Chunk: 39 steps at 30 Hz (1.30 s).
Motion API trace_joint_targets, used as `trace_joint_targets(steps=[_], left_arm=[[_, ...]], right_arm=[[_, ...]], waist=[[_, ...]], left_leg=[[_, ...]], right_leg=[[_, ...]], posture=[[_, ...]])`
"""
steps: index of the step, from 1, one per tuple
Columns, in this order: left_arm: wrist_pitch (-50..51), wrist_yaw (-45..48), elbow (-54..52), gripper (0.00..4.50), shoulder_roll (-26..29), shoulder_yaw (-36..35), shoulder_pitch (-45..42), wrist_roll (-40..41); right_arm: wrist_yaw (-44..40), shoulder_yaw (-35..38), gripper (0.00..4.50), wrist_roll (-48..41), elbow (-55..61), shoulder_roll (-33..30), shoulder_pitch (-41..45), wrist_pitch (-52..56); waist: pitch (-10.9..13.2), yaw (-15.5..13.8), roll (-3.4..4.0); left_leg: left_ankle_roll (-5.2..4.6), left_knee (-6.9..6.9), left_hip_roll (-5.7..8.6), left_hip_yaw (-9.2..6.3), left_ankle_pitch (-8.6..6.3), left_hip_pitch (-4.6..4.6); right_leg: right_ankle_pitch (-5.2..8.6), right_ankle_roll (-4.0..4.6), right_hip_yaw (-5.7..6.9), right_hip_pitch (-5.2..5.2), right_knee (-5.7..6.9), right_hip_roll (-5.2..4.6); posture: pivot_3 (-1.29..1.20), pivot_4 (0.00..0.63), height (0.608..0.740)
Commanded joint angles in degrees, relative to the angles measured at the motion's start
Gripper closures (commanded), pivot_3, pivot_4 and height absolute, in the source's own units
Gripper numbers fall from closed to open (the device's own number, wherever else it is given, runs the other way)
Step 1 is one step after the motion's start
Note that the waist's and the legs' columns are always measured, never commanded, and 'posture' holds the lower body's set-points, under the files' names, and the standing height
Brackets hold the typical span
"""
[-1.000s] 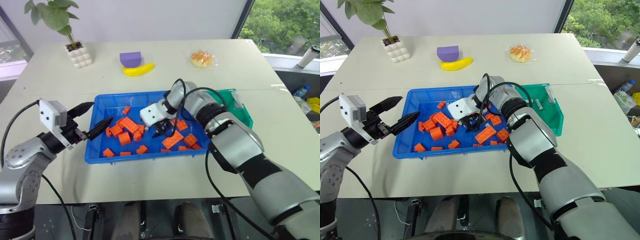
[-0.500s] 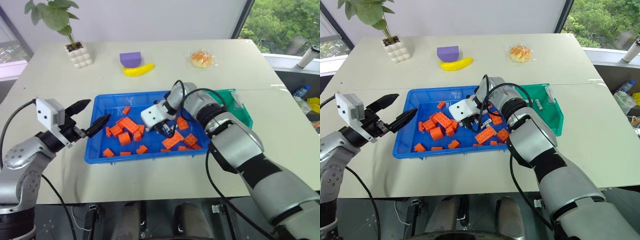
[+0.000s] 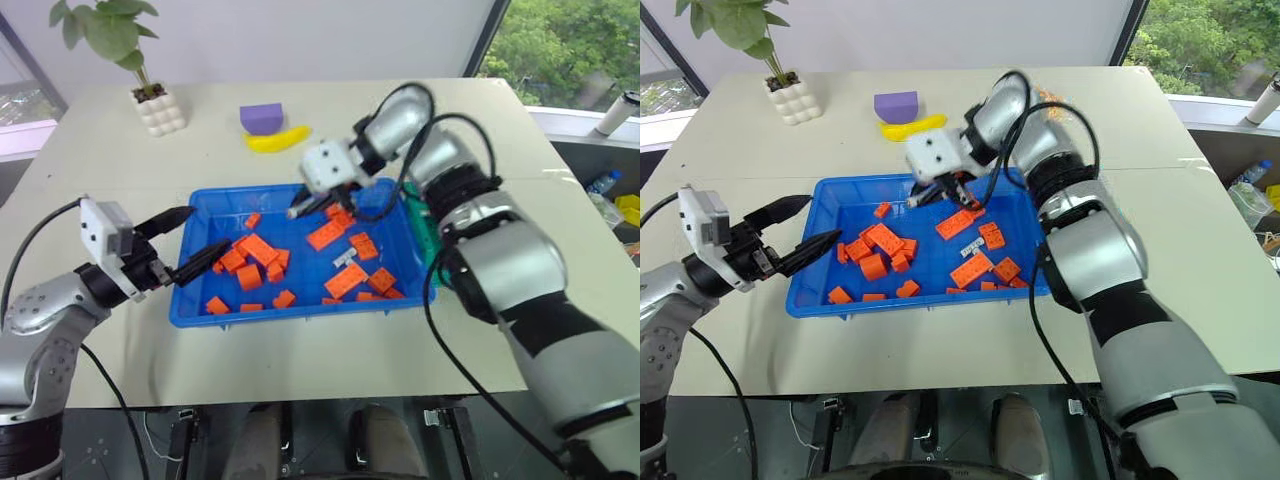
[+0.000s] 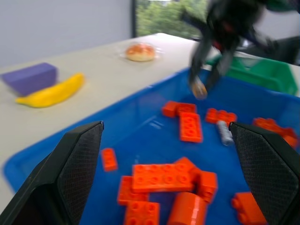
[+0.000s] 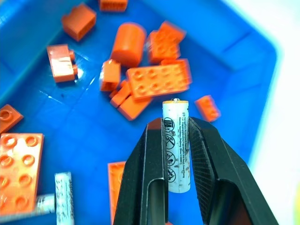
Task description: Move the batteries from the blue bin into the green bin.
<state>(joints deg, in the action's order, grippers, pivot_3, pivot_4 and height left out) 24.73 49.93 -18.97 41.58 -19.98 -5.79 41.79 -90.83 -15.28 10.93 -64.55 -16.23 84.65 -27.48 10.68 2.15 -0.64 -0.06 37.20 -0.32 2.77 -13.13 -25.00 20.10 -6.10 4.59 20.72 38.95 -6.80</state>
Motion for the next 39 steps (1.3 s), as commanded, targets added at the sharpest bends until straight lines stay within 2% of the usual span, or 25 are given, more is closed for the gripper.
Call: trace_joint_targets(steps=[1,9,15,19,24,30,33,39], left_arm=[[0.55,3.86,1.68,0.00,1.75,1.66,-3.87,0.96],[1.05,10.44,7.54,0.00,1.25,7.88,-12.35,-0.52],[0.64,12.66,10.16,0.00,-0.58,11.63,-15.70,-1.88],[0.42,13.31,10.87,0.00,-1.71,13.15,-16.56,-2.75],[-0.14,13.26,11.52,0.00,-3.38,14.04,-17.20,-3.77],[-0.38,12.73,11.66,0.00,-5.12,14.39,-18.55,-4.76],[-0.39,12.45,11.64,0.00,-5.43,13.96,-18.86,-5.14],[-0.27,11.19,10.61,0.00,-4.90,12.51,-17.67,-5.13]], right_arm=[[-1.67,1.03,3.78,-3.51,5.68,-4.94,0.08,2.80],[-1.67,-1.62,3.78,-5.36,14.08,-20.89,-4.75,8.34],[-1.67,-4.11,3.78,-10.03,27.63,-31.38,-11.52,17.58],[-1.67,-3.85,3.78,-9.80,34.68,-37.01,-17.30,22.16],[0.59,-2.42,3.78,-6.24,37.65,-41.10,-24.44,23.62],[6.51,-3.15,3.78,-0.52,32.81,-41.84,-27.78,19.39],[9.08,-3.62,2.94,1.83,29.55,-41.37,-27.54,17.02],[16.98,-2.84,0.04,5.58,24.75,-39.44,-24.98,14.16]], waist=[[0.00,-0.22,0.00],[0.03,-0.78,0.02],[0.10,-1.12,0.09],[0.10,-1.35,0.09],[0.11,-1.55,0.09],[0.12,-1.27,0.11],[0.12,-1.39,0.11],[0.12,-1.40,0.11]], left_leg=[[0.00,0.00,0.01,0.01,0.00,0.00],[-0.02,-0.02,-0.01,0.13,-0.01,0.00],[-0.03,0.00,-0.04,0.20,-0.01,0.00],[-0.04,0.02,-0.04,0.20,-0.01,0.00],[-0.07,0.05,-0.03,0.17,-0.03,0.00],[-0.07,0.03,-0.09,0.20,-0.02,0.00],[-0.07,0.05,-0.08,0.21,-0.02,0.00],[-0.06,0.06,-0.08,0.20,-0.02,0.00]], right_leg=[[0.00,0.00,0.00,0.01,-0.01,0.00],[0.00,0.00,-0.01,0.04,-0.06,-0.02],[0.00,0.00,0.00,0.06,-0.08,-0.02],[0.00,0.00,0.00,-0.02,-0.26,-0.02],[0.00,-0.01,0.03,-0.19,-0.52,-0.01],[0.00,-0.01,0.03,-0.17,-0.56,0.03],[0.00,-0.01,0.04,-0.20,-0.60,0.03],[0.00,-0.01,0.04,-0.22,-0.62,0.03]], posture=[[0.00,0.150,0.739],[0.00,0.150,0.739],[0.00,0.150,0.739],[0.00,0.150,0.739],[0.00,0.150,0.739],[0.00,0.150,0.739],[0.00,0.150,0.739],[0.00,0.150,0.739]])
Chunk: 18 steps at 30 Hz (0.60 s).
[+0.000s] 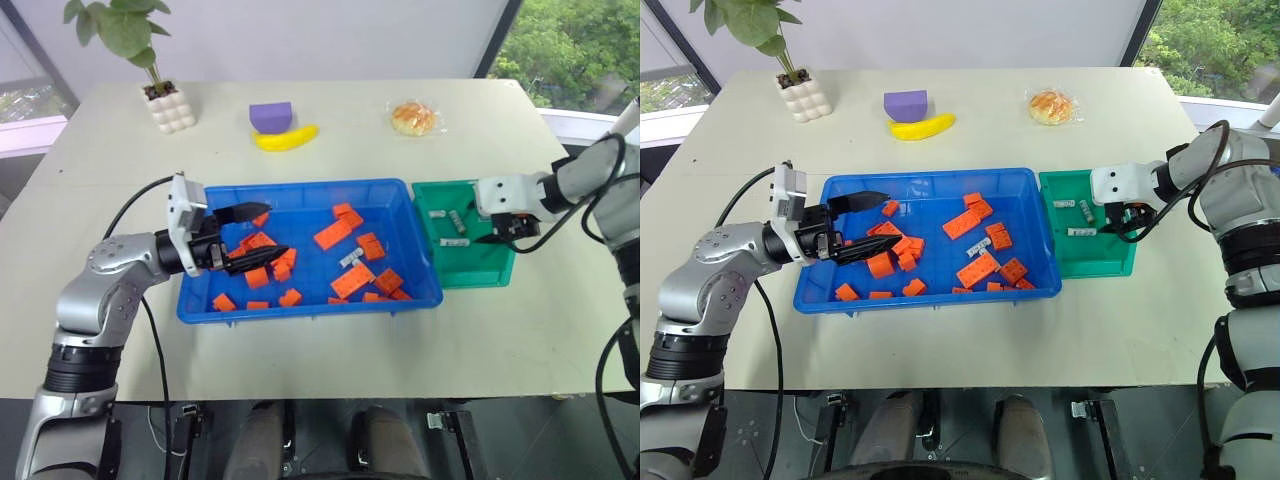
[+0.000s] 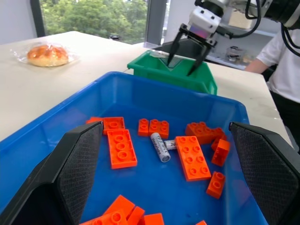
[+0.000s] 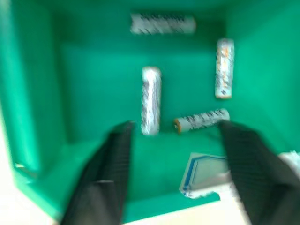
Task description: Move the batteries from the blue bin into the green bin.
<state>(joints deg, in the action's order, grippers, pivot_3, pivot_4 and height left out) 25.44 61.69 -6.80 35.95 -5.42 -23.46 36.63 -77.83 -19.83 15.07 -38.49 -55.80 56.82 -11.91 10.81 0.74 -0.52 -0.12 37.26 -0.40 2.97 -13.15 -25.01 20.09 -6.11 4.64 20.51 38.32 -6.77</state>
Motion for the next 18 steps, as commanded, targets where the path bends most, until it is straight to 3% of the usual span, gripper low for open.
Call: trace_joint_targets(steps=[1,7,11,18], left_arm=[[-1.00,-0.80,-1.64,0.00,0.83,-2.28,0.23,0.02],[-1.67,-2.79,-1.43,0.00,1.11,-4.28,2.03,-0.42],[-1.96,-4.05,-1.30,0.00,1.08,-5.66,2.94,-0.35],[-1.37,-5.81,-2.52,0.00,1.12,-7.99,4.08,0.89]], right_arm=[[5.79,2.14,0.04,1.71,-1.97,0.68,3.55,-1.43],[15.40,13.50,0.04,-9.56,-1.10,9.70,7.98,11.31],[18.80,22.85,0.04,-21.65,8.16,16.43,6.46,30.20],[21.47,26.46,0.04,-31.80,23.80,21.03,-1.45,46.59]], waist=[[0.00,0.03,0.00],[0.00,0.28,0.01],[0.00,-0.16,0.01],[-0.01,-1.02,-0.01]], left_leg=[[0.00,0.00,0.00,0.00,0.00,0.00],[0.02,-0.04,-0.06,-0.01,0.01,0.00],[0.02,-0.04,-0.07,-0.05,0.01,0.00],[-0.01,0.03,0.02,-0.15,0.00,-0.01]], right_leg=[[0.00,0.00,0.00,0.00,0.00,0.00],[0.00,0.00,0.01,0.00,-0.01,0.05],[0.00,0.00,0.06,-0.05,-0.01,0.06],[-0.01,0.00,0.13,-0.15,-0.05,0.00]], posture=[[0.00,0.150,0.739],[0.00,0.150,0.739],[0.00,0.150,0.739],[0.00,0.150,0.739]])
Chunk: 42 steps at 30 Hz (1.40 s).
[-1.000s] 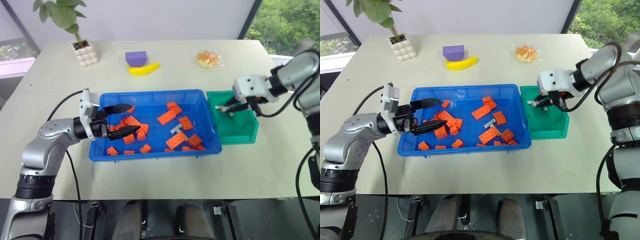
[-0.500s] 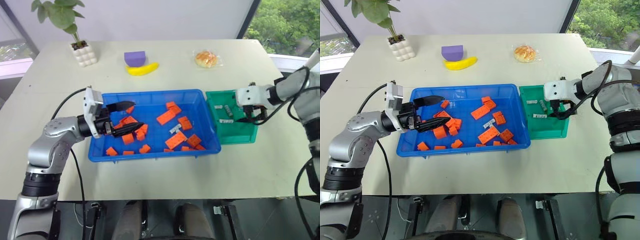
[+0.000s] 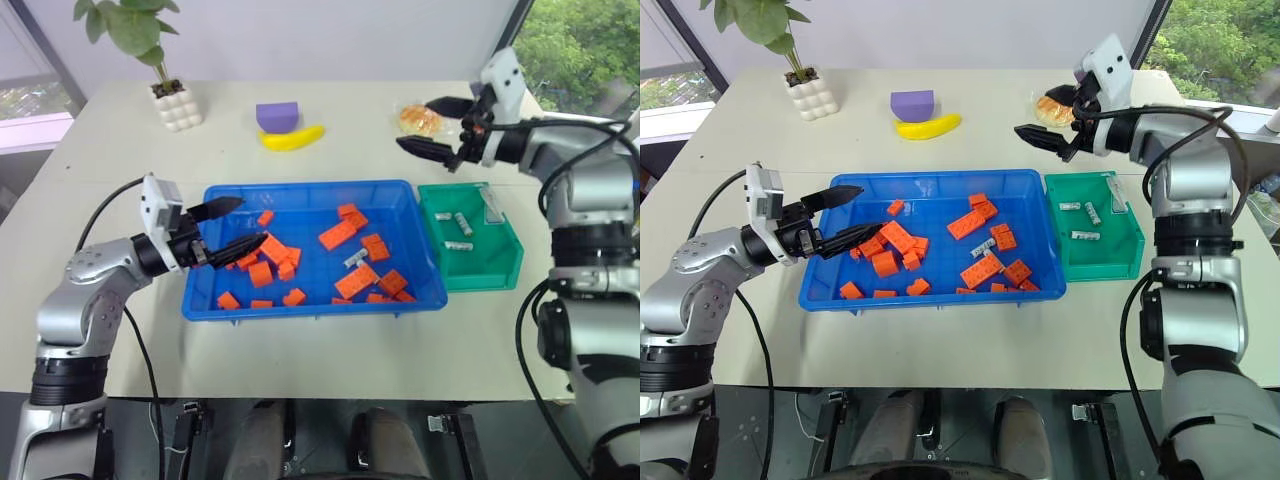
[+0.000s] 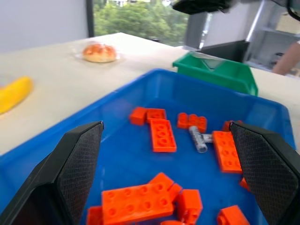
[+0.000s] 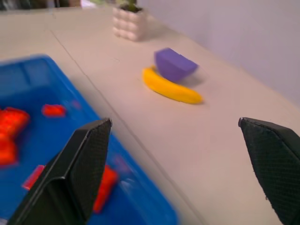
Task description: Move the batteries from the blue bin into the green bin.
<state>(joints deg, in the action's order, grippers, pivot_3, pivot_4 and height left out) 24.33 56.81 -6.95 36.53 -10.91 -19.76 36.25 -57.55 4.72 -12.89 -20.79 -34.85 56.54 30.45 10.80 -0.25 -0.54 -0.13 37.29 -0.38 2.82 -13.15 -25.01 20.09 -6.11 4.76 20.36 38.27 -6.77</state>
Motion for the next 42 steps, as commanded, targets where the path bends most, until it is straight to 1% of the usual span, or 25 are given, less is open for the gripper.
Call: trace_joint_targets(steps=[1,4,8,13,16,20,25,29,34,39,42], left_arm=[[0.10,-1.12,-2.87,0.00,0.65,-2.94,0.68,1.72],[1.36,-1.26,-4.81,0.00,1.47,-3.94,2.32,2.90],[3.57,-0.63,-7.72,0.00,3.58,-5.28,5.21,4.84],[4.91,0.58,-9.05,0.00,5.46,-5.79,7.74,5.88],[4.77,1.07,-8.92,0.00,5.72,-5.59,8.52,5.88],[4.47,1.41,-8.79,0.00,5.67,-4.83,8.80,5.50],[4.37,3.21,-9.15,0.00,6.86,-3.60,9.02,4.56],[4.03,5.49,-9.54,0.00,9.03,-2.49,9.57,3.10],[3.25,7.28,-9.69,0.00,10.72,-1.82,9.64,1.94],[3.20,6.38,-10.27,0.00,9.97,-1.91,9.69,1.87],[3.24,5.57,-11.15,0.00,9.28,-2.02,10.59,2.03]], right_arm=[[1.56,2.01,0.04,-4.63,7.52,0.28,-2.03,5.56],[2.19,2.32,0.04,-7.19,11.30,0.33,-4.56,9.13],[1.99,3.82,0.04,-13.33,18.46,-0.09,-8.78,16.27],[-0.33,3.34,0.04,-18.44,25.33,-3.40,-12.84,21.98],[-1.79,1.79,0.04,-20.23,29.34,-5.33,-15.74,23.21],[-1.93,-0.36,0.04,-20.36,32.11,-6.03,-17.59,22.39],[-4.24,-6.14,0.04,-16.96,33.60,-8.21,-18.60,17.27],[-6.83,-13.10,0.04,-10.72,31.41,-9.40,-18.00,9.03],[-8.19,-19.62,0.04,-4.55,24.97,-6.62,-14.73,2.04],[-8.28,-23.86,0.04,1.05,15.38,-2.12,-10.86,-3.16],[-8.63,-25.56,0.04,4.39,10.86,-0.86,-9.21,-6.11]], waist=[[0.00,-0.01,0.00],[0.00,0.06,0.00],[0.00,0.08,0.00],[0.00,-0.09,0.00],[0.00,-0.11,0.00],[0.00,-0.02,0.00],[0.00,0.03,0.00],[0.00,0.07,0.00],[0.00,0.21,0.00],[0.00,0.56,0.00],[0.00,0.83,0.00]], left_leg=[[0.00,-0.01,0.00,0.01,0.00,0.00],[0.00,-0.05,0.00,0.03,0.00,0.00],[0.00,-0.06,-0.02,0.02,0.00,0.00],[-0.01,-0.06,-0.02,0.02,0.00,0.00],[-0.04,-0.06,-0.02,0.02,-0.02,0.00],[-0.04,-0.06,-0.02,0.01,-0.03,0.00],[-0.04,-0.08,-0.03,0.01,-0.03,0.00],[-0.05,-0.07,-0.03,0.02,-0.03,0.00],[-0.04,-0.06,-0.03,0.03,-0.03,0.00],[-0.04,-0.05,-0.03,0.02,-0.02,0.00],[-0.03,-0.06,-0.03,0.00,-0.02,0.00]], right_leg=[[0.00,0.00,0.00,0.01,0.01,0.00],[0.00,0.00,-0.01,0.05,0.02,0.00],[0.00,0.00,-0.02,0.05,0.02,0.00],[0.00,0.00,-0.02,0.04,0.01,0.00],[0.00,0.00,-0.03,0.04,-0.01,0.00],[0.00,0.00,-0.03,0.04,-0.02,0.00],[0.00,0.00,-0.03,0.06,-0.01,0.01],[0.00,0.00,-0.03,0.06,-0.02,0.01],[0.00,0.00,-0.04,0.07,-0.01,0.03],[0.00,0.00,-0.03,0.07,0.00,0.03],[0.00,0.00,-0.03,0.07,0.01,0.03]], posture=[[0.00,0.150,0.739],[0.00,0.150,0.739],[0.00,0.150,0.739],[0.00,0.150,0.739],[0.00,0.150,0.739],[0.00,0.150,0.739],[0.00,0.150,0.739],[0.00,0.150,0.739],[0.00,0.150,0.739],[0.00,0.150,0.739],[0.00,0.150,0.739]])
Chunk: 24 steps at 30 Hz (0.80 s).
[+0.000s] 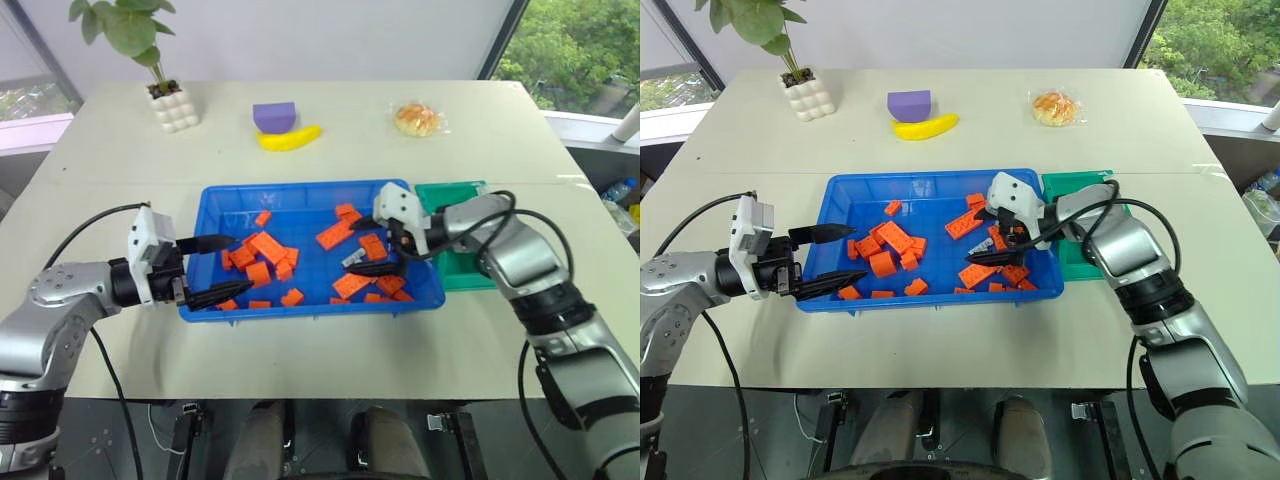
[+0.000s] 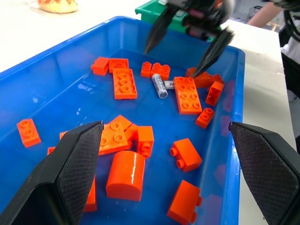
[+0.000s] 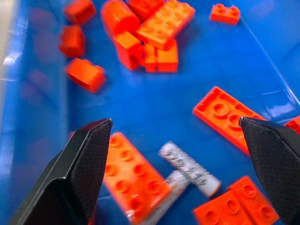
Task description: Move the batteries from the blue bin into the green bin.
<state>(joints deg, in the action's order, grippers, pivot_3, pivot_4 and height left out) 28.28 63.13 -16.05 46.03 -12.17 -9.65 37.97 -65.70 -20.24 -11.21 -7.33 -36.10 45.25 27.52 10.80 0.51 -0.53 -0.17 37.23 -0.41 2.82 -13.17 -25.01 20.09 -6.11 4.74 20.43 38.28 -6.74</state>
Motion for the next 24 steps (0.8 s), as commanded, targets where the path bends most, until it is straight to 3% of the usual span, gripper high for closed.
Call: trace_joint_targets(steps=[1,12,22,24], left_arm=[[-0.69,-0.99,-2.32,0.00,-0.41,-0.78,0.78,0.36],[-0.92,-3.43,-3.86,0.00,-2.01,-1.27,1.81,0.83],[-1.40,-4.72,-3.97,0.00,-2.75,-1.62,2.14,0.73],[-1.47,-4.83,-3.90,0.00,-2.76,-1.60,2.13,0.72]], right_arm=[[-0.61,-1.13,0.04,3.78,-3.98,0.75,2.58,-4.07],[-3.92,-5.64,0.04,13.21,-14.95,2.34,6.01,-11.84],[-6.56,-5.25,0.04,15.38,-16.00,4.49,6.51,-14.49],[-7.45,-5.29,0.86,15.28,-15.69,4.72,6.18,-14.62]], waist=[[0.00,0.14,0.00],[-0.01,0.17,-0.01],[-0.01,0.18,-0.01],[-0.01,0.19,-0.01]], left_leg=[[0.00,0.00,0.00,0.00,0.00,0.00],[0.01,0.02,0.00,0.00,0.00,0.00],[0.01,0.02,0.00,-0.01,0.00,0.00],[0.01,0.03,0.00,-0.01,0.00,0.00]], right_leg=[[0.00,0.00,0.00,0.00,0.00,0.00],[0.00,0.00,0.00,-0.01,0.00,0.01],[0.00,0.00,0.00,0.00,0.01,0.01],[0.00,0.00,0.00,-0.01,0.01,0.01]], posture=[[0.00,0.150,0.739],[0.00,0.150,0.739],[0.00,0.150,0.739],[0.00,0.150,0.739]])
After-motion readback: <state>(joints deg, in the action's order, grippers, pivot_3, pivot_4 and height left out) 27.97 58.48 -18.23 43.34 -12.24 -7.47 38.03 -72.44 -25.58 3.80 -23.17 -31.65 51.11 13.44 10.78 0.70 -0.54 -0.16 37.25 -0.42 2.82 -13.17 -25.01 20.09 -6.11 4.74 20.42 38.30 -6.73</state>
